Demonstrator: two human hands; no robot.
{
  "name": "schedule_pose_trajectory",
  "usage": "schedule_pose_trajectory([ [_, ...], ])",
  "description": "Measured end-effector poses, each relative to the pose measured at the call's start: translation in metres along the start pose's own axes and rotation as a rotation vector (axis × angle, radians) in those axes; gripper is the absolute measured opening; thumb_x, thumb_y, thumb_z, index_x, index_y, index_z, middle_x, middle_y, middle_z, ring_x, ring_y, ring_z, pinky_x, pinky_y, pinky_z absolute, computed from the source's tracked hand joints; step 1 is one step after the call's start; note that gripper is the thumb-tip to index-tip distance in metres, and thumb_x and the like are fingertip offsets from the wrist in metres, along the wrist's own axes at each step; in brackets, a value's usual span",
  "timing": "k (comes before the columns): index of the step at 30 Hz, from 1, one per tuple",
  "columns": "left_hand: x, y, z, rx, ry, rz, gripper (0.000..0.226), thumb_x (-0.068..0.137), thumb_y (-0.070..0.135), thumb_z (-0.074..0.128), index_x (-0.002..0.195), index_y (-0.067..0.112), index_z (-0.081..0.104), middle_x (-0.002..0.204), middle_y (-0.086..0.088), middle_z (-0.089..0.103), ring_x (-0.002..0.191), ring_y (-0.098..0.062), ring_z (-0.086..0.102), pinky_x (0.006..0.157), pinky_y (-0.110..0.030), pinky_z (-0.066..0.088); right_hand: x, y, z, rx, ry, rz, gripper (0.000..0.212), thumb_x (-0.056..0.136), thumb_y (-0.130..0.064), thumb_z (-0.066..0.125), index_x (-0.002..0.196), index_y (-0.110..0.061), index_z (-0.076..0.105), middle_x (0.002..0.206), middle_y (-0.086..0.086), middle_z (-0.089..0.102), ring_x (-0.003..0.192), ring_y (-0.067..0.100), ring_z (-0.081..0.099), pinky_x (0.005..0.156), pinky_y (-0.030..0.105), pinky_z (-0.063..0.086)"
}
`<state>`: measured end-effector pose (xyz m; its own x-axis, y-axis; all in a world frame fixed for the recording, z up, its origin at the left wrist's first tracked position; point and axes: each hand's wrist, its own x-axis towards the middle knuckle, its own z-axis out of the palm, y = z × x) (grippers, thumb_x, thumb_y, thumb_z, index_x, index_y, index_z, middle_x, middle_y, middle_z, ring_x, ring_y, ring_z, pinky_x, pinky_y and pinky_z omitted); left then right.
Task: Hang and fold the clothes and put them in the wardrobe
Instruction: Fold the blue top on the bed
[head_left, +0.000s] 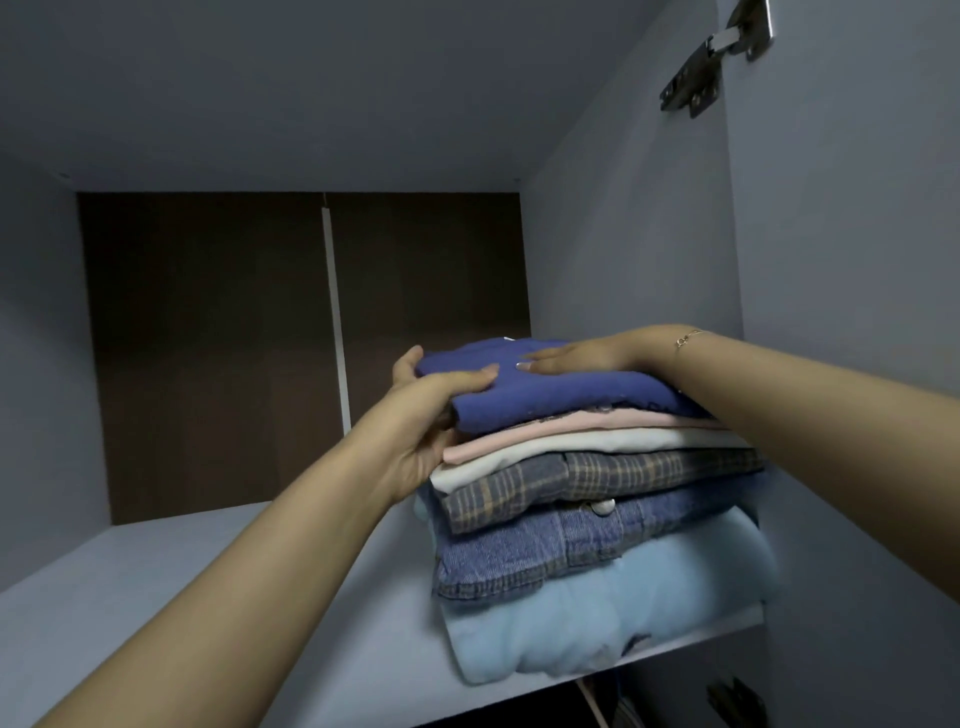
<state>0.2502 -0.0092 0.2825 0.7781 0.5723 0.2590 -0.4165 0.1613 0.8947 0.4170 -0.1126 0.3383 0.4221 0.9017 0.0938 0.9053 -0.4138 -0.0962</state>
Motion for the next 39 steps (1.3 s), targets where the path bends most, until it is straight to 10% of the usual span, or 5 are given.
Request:
schedule_pose_trajectory([
  [5,-0.014,0.004,-0.01,0.096,0.044,0.032,0.097,0.079,-0.014,0.066,0.152,0.029,0.017,0.141,-0.018,0.049,0.103,-0.028,0.066,0.062,-0.029,0.058,-0.026,-0.013,-0.026,0.215,0.063,-0.026,0.085,0.076,-0.077,0.038,0.15,-0.035,0.032,0.158,-0.013,0.025,0.145,0.011,0.021,0.117,0.032,0.011],
  [10,-0.033,0.0,-0.015,0.218,0.036,0.094,0.062,0.087,-0.009,0.061,0.141,0.016,0.041,0.127,-0.01,0.061,0.09,-0.019,0.065,0.053,-0.02,0.056,-0.034,-0.023,0.005,0.072,-0.016,0.023,0.065,0.093,-0.066,0.034,0.15,-0.036,0.03,0.157,-0.014,0.024,0.147,0.011,0.017,0.122,0.035,0.005],
  [14,-0.057,-0.006,-0.038,0.739,0.01,0.375,0.049,0.094,0.018,0.06,0.141,0.02,0.048,0.136,-0.005,0.056,0.12,-0.021,0.056,0.104,-0.036,0.045,-0.073,-0.034,0.024,0.18,0.347,-0.029,0.059,0.097,-0.055,0.04,0.15,-0.029,0.036,0.156,-0.008,0.033,0.142,0.008,0.029,0.118,0.023,0.014],
  [20,-0.108,-0.037,-0.075,1.669,0.124,0.841,0.063,0.099,0.049,0.03,0.155,0.032,0.009,0.164,-0.002,0.002,0.15,-0.02,-0.002,0.121,-0.046,0.002,-0.173,-0.071,0.099,-0.275,0.675,0.074,0.077,0.089,-0.065,0.02,0.156,-0.026,0.013,0.163,-0.004,0.01,0.15,0.011,0.007,0.122,0.033,0.006],
  [39,-0.368,-0.187,-0.002,1.359,-0.647,1.182,0.06,0.1,0.042,0.031,0.155,0.022,0.02,0.162,-0.012,0.011,0.15,-0.028,0.012,0.116,-0.058,0.019,-0.542,-0.18,0.293,-0.637,0.476,0.893,0.07,0.099,-0.05,0.028,0.154,-0.008,0.02,0.162,0.006,0.016,0.15,0.021,0.012,0.121,0.049,0.013],
])
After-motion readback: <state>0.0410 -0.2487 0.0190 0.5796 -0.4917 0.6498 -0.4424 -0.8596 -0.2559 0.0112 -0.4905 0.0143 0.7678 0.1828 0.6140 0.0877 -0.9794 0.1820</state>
